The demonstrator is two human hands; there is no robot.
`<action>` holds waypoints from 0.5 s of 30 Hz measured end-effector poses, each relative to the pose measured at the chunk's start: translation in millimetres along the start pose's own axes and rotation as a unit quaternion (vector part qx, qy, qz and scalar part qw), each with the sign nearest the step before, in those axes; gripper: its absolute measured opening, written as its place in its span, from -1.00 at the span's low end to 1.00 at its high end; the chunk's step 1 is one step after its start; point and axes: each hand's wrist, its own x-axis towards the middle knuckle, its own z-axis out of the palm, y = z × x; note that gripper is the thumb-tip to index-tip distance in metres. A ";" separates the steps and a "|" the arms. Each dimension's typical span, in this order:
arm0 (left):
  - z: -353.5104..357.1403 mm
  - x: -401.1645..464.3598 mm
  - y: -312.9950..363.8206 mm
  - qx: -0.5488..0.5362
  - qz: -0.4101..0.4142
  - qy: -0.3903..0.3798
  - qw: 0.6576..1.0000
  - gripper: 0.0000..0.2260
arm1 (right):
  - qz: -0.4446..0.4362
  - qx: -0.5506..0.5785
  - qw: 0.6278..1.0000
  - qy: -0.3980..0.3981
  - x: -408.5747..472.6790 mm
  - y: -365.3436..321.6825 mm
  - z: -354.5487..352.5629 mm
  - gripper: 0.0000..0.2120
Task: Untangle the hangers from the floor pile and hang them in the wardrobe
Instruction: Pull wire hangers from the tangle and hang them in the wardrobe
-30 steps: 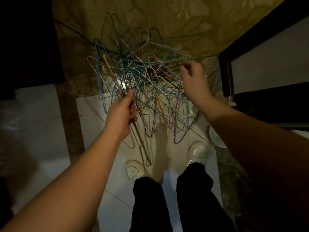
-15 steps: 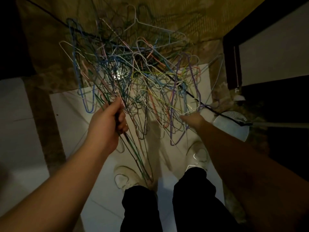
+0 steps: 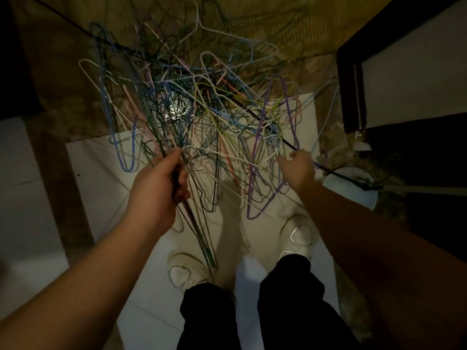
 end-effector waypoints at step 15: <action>-0.8 12.6 -18.7 0.015 0.002 0.005 1.000 -0.80 | 0.056 0.075 0.996 0.009 -28.9 35.1 60.3 -0.02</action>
